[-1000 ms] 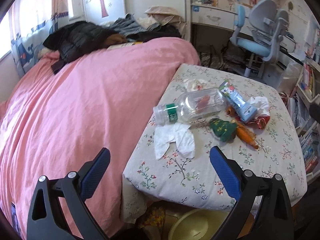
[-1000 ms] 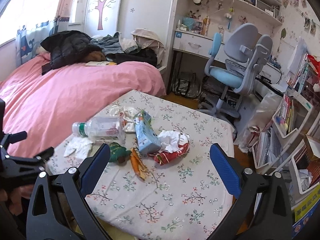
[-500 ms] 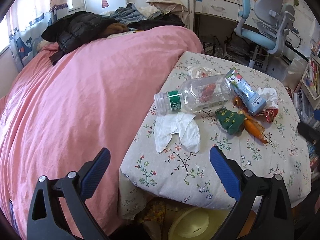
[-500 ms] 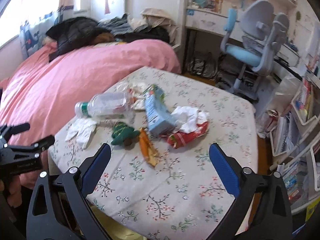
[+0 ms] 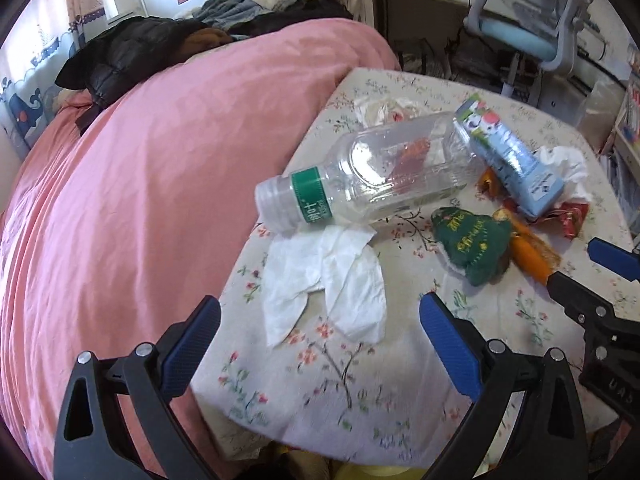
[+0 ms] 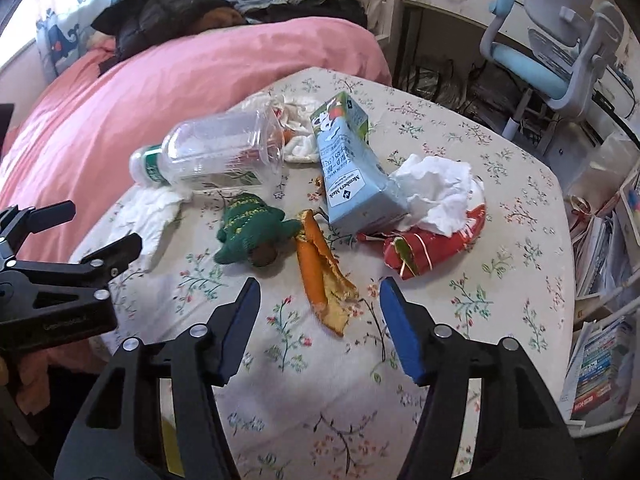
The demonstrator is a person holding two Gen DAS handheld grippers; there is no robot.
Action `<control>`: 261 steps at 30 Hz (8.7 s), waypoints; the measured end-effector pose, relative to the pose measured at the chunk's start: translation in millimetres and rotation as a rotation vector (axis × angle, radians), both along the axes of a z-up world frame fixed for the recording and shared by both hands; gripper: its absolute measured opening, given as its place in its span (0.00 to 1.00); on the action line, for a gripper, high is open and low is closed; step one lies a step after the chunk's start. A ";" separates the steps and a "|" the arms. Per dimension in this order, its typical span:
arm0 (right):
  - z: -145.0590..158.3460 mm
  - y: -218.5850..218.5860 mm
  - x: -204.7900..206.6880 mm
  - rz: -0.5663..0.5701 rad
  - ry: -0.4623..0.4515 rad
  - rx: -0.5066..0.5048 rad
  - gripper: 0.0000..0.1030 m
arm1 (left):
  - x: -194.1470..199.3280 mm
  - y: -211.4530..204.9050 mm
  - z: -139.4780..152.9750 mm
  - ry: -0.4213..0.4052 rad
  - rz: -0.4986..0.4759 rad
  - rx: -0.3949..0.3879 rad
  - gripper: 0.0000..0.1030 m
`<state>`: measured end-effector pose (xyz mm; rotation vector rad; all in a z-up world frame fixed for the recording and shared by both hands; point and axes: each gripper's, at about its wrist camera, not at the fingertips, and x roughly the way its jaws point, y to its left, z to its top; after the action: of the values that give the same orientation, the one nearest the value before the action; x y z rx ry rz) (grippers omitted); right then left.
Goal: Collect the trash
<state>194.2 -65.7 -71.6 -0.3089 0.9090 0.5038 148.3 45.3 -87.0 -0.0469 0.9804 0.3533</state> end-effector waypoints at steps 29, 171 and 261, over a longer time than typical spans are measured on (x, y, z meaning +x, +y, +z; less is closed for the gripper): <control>-5.9 -46.7 -3.6 0.039 0.116 0.100 0.14 | -26.6 -3.2 9.1 -0.075 -0.104 -0.252 0.07; 26.3 -95.6 -148.8 -0.135 -0.055 0.317 0.75 | -157.4 -39.8 31.5 -0.288 -0.052 -0.093 0.88; -21.6 -53.0 -22.9 0.033 0.270 0.292 0.37 | 53.4 -23.6 8.2 -0.037 -0.424 0.194 0.75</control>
<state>171.3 -118.7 -93.2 0.0116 1.0760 0.7110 201.6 21.7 -78.9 0.3263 0.8893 0.0551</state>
